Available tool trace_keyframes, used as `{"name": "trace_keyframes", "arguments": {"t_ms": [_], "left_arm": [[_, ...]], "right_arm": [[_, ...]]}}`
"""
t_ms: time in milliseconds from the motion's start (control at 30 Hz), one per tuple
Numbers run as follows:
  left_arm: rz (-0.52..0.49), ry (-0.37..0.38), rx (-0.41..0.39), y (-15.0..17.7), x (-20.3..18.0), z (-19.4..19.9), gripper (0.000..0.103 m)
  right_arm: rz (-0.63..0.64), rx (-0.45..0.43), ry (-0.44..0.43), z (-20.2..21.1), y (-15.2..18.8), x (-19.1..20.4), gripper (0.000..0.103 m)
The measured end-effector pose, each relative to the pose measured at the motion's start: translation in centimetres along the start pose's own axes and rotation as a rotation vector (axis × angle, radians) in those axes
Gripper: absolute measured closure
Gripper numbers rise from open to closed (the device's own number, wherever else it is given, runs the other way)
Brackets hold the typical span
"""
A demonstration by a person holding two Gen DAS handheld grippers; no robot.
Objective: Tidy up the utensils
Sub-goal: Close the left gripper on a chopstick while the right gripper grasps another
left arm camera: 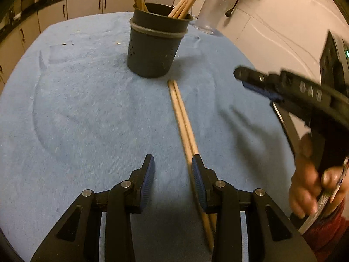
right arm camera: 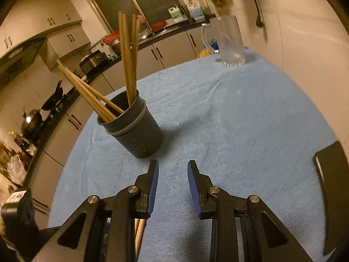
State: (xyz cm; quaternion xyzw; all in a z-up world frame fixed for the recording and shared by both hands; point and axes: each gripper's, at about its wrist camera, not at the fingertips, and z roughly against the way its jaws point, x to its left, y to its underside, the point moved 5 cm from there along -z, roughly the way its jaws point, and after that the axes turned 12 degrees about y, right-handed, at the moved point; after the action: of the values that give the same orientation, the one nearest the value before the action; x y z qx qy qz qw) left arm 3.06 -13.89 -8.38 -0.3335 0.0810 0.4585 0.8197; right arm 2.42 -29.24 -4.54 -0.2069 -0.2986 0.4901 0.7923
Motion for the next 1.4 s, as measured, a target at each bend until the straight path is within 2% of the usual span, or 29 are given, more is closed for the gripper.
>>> {"name": "trace_keyframes", "arguments": {"t_ms": [167,333,567,767,900,1000,1167,1267,1400], "left_arm": [[-0.022,-0.014,0.027,-2.3,-0.7,-1.9,0.07],[-0.032,-0.057,0.054,-3.7,-1.0,-4.1,0.085],[0.006,-0.061,0.034,-4.1,0.5,-3.8,0.085],[0.034,-0.103,0.019,-4.5,1.7,-3.1,0.085],[0.02,-0.142,0.023,-5.8,1.8,-4.2,0.085],[0.051,-0.147,0.025,-6.5,2.4,-4.4,0.095],[0.111,-0.143,0.001,-5.3,4.8,-1.9,0.096],[0.159,-0.149,-0.014,-4.6,6.4,-0.7,0.096],[0.202,-0.113,-0.007,-4.6,7.9,0.2,0.096]], "right_arm": [[-0.013,-0.005,0.015,0.1,-0.2,-0.2,0.074],[-0.013,-0.001,0.022,0.0,-0.2,-0.5,0.074],[-0.009,0.004,0.021,-0.1,-0.2,-0.5,0.073],[0.016,0.034,0.01,-0.8,0.3,0.2,0.073],[0.026,0.063,0.012,-1.3,0.9,0.9,0.073],[0.027,0.082,0.018,-1.4,1.1,0.9,0.073],[0.063,0.135,0.033,-2.2,1.6,1.3,0.073],[0.108,0.189,0.02,-3.2,2.1,2.6,0.074],[0.178,0.247,0.022,-4.7,2.8,4.9,0.074]]}}
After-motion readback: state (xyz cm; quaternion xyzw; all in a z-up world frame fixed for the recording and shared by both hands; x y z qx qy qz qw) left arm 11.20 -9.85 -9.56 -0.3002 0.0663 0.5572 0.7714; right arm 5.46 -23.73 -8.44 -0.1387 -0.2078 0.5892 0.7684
